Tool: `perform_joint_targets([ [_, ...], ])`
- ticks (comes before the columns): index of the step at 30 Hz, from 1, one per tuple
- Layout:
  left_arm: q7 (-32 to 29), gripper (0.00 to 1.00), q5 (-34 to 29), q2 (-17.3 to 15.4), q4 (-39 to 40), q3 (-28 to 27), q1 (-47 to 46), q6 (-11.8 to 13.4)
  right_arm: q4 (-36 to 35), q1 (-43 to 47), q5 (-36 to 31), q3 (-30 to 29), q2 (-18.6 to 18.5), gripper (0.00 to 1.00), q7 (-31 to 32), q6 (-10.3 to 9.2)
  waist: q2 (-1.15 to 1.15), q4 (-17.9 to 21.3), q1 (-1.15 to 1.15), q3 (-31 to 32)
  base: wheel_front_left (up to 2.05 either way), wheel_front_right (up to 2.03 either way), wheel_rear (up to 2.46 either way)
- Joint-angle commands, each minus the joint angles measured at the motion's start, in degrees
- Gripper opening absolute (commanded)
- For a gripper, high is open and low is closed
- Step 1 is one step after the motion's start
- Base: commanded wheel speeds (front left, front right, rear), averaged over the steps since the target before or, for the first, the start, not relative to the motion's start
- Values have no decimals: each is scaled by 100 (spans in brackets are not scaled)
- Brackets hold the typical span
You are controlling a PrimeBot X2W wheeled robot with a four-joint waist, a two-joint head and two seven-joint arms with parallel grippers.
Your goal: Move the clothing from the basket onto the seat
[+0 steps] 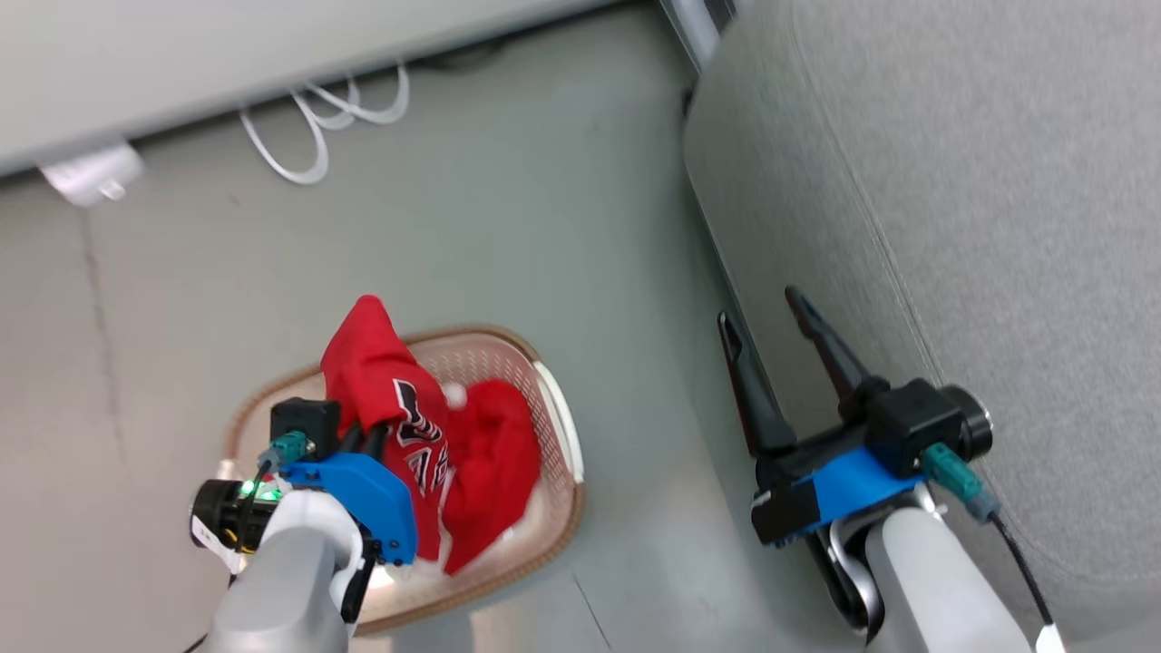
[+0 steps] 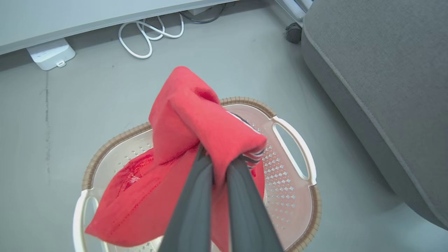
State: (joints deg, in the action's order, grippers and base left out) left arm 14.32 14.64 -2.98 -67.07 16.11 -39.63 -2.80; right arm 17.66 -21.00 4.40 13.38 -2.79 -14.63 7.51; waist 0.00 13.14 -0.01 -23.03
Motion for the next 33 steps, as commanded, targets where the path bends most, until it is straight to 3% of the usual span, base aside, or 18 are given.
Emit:
perform_joint_targets([
  [1,44,0,115,0,76,193,185,-145,29,216,-67,14,-19,100,57,-4,0,-563,1,943,0,0,0],
  [5,29,0,560,10,576,865,360,-341,31,506,-115,-49,-19,100,192,-4,0,-763,1,1438,0,0,0],
  [10,-152,0,1179,2,1279,1720,358,-359,-84,816,-92,-132,-18,100,344,-4,0,-983,1,1820,0,0,0],
  [16,-399,0,1842,2,2088,2660,105,-151,-218,1080,-85,-106,-18,100,477,-4,0,-1127,1,2102,0,0,0],
  [23,-408,0,2590,2,2781,3390,-317,178,-353,1254,-74,-126,-19,100,592,-4,0,-1133,1,2299,0,0,0],
  [33,-491,0,3411,3,3062,4145,-938,532,-482,1332,-95,-110,-18,100,703,-4,0,-1085,1,2400,0,0,0],
])
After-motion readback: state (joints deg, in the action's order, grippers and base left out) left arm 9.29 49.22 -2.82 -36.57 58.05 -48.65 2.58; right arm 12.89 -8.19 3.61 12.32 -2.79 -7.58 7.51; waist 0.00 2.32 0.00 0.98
